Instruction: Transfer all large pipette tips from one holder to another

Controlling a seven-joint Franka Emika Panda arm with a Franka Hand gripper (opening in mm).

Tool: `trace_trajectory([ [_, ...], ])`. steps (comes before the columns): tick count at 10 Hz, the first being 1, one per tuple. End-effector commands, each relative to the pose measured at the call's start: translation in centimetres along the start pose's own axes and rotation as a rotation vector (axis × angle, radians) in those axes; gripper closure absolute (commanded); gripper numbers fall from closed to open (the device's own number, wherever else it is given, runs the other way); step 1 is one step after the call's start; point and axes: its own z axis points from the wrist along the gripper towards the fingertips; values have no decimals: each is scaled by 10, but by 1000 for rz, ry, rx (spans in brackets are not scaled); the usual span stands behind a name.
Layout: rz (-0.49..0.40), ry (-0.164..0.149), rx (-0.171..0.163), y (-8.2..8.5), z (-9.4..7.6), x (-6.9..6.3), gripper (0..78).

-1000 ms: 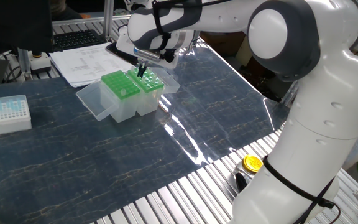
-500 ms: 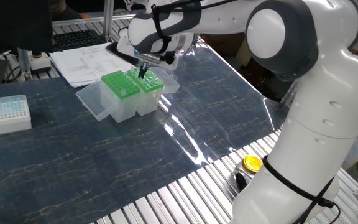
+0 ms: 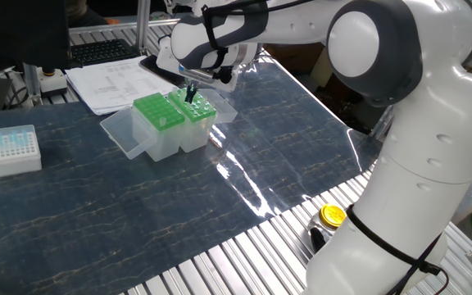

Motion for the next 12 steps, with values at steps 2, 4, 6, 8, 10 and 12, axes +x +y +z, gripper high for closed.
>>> trace_trajectory([
  [2, 3, -4, 0, 0, -2, -1, 749],
  [4, 3, -4, 0, 0, -2, -1, 1],
  [6, 3, -4, 0, 0, -2, -1, 1],
  [8, 3, -4, 0, 0, -2, -1, 1],
  [10, 3, -4, 0, 0, -2, -1, 1],
  [12, 3, -4, 0, 0, -2, -1, 1],
])
